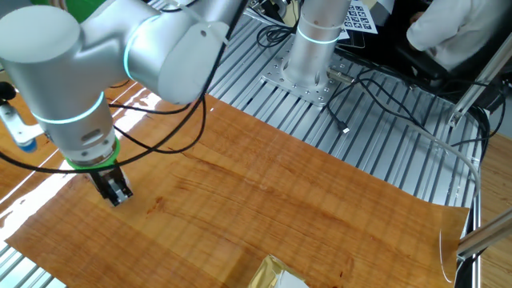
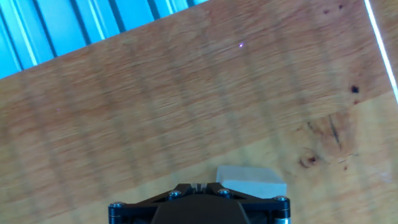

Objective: Approach and touch the side of the small block

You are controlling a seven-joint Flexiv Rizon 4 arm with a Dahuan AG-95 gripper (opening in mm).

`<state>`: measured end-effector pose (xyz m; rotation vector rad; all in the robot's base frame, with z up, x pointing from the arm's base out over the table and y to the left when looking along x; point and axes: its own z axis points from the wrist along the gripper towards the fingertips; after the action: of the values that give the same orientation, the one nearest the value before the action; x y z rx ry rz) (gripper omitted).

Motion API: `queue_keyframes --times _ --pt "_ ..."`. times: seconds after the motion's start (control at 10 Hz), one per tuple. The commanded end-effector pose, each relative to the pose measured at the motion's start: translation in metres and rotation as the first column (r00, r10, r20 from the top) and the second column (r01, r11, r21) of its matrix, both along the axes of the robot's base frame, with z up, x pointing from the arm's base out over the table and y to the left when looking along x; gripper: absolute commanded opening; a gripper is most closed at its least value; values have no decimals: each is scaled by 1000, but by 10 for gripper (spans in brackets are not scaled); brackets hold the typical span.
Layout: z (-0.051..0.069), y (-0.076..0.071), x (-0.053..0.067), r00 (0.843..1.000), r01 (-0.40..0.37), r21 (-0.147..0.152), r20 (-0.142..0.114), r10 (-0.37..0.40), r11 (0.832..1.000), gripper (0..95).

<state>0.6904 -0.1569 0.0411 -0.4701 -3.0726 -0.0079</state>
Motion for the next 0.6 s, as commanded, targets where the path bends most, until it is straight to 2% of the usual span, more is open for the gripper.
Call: queue_keyframes --times 0.1,0.2,0.4,0.6 --pt "0 -13 -5 1000 -19 0 2 19 1000 0" --pt "0 -22 -7 1000 -23 3 -1 23 1000 0" --pt "2 -26 -7 1000 -16 4 -4 16 1000 0" --pt "8 -20 -5 1000 -6 24 -6 6 1000 0"
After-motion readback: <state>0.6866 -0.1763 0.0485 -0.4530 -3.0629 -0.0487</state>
